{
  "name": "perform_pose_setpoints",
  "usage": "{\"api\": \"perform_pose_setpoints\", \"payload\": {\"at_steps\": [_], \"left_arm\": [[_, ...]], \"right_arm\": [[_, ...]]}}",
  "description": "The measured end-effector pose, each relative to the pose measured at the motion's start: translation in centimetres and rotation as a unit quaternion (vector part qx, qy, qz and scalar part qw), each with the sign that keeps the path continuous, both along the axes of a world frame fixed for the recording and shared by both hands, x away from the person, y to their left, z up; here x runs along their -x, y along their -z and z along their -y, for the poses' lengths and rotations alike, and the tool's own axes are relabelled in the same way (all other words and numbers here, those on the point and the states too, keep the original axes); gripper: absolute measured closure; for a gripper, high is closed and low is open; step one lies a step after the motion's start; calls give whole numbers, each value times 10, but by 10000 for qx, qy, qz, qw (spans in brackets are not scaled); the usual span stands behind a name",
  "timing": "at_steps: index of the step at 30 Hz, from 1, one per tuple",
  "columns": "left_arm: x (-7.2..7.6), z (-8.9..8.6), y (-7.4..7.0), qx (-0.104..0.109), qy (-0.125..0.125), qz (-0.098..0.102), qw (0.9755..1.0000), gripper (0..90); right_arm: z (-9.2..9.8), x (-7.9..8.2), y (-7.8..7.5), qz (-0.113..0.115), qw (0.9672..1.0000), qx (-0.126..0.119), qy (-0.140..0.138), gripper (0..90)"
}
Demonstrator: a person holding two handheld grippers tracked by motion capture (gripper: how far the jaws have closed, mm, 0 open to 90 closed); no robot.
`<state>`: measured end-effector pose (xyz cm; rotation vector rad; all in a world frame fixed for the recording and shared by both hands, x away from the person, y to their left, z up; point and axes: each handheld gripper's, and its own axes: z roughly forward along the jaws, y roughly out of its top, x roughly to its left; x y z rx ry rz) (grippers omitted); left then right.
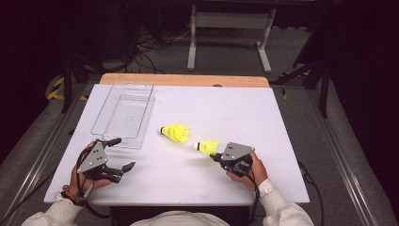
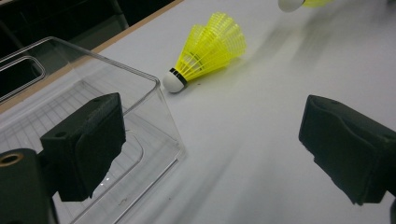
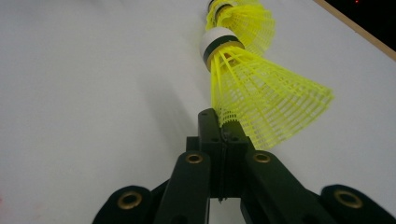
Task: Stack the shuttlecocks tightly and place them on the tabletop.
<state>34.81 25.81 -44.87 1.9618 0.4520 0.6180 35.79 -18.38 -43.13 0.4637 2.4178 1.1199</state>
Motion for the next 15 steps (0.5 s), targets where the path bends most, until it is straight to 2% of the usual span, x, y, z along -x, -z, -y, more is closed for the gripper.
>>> {"api": "perform_pose_setpoints", "payload": {"at_steps": [15], "left_arm": [[0,0,0,10,1,3,10000,80]], "right_arm": [[1,-3,-5,165,9997,-126,100,900]]}}
